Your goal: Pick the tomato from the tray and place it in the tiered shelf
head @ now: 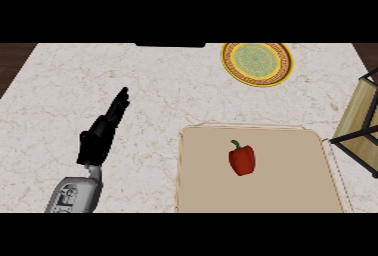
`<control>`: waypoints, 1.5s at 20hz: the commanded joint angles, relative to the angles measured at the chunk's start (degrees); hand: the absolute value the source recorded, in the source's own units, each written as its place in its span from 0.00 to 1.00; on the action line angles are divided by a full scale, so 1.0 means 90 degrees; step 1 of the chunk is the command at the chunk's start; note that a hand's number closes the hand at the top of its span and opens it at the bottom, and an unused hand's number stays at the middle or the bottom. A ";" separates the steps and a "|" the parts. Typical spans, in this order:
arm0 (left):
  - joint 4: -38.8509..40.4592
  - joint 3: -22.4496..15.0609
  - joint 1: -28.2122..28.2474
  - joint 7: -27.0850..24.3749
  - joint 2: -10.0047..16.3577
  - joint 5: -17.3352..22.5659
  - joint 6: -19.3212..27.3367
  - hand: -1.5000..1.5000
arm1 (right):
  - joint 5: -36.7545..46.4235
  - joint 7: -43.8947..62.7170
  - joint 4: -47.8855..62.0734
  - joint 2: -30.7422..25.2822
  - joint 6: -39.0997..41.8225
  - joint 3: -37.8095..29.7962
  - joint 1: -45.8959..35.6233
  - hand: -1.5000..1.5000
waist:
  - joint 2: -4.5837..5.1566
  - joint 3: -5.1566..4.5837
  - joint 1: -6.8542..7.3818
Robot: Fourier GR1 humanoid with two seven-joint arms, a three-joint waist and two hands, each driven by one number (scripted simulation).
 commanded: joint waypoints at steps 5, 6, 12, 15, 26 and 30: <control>-0.0259 -0.0014 -0.0011 0.0154 0.0053 -0.0010 -0.0038 0.50 | 0.1066 -0.0533 0.1516 0.0012 -0.0877 0.0248 -0.0728 0.00 | 0.0024 0.0011 0.0095; 0.0034 0.0023 -0.0035 -0.0018 -0.0064 -0.0046 0.0103 0.50 | 0.1063 -0.0751 0.1693 0.0065 -0.0696 0.0202 -0.0671 0.00 | 0.0016 0.0008 0.0019; -0.0002 -0.0096 -0.0257 0.0323 -0.0180 -0.0090 0.0116 0.50 | 0.0792 -0.0357 0.2282 -0.0118 0.0411 -0.0033 -0.1163 0.00 | 0.0017 0.0014 0.0034; 0.0052 -0.0083 0.0054 -0.0049 -0.0112 -0.0003 -0.0031 0.50 | 0.0703 0.0027 0.2422 -0.0353 0.1041 -0.0081 -0.1404 0.00 | 0.0027 0.0014 0.0072; 0.0046 -0.0120 0.0010 -0.0133 -0.0173 -0.0144 0.0122 0.50 | -0.0194 0.1360 0.2998 -0.0613 0.1949 -0.0884 -0.1979 0.00 | 0.0025 0.0016 0.0009; 0.0029 -0.0095 -0.0058 -0.0098 -0.0155 -0.0104 0.0083 0.50 | -0.0663 0.2614 0.3534 -0.1250 0.1930 -0.1363 -0.2409 0.00 | 0.0053 0.0023 0.0044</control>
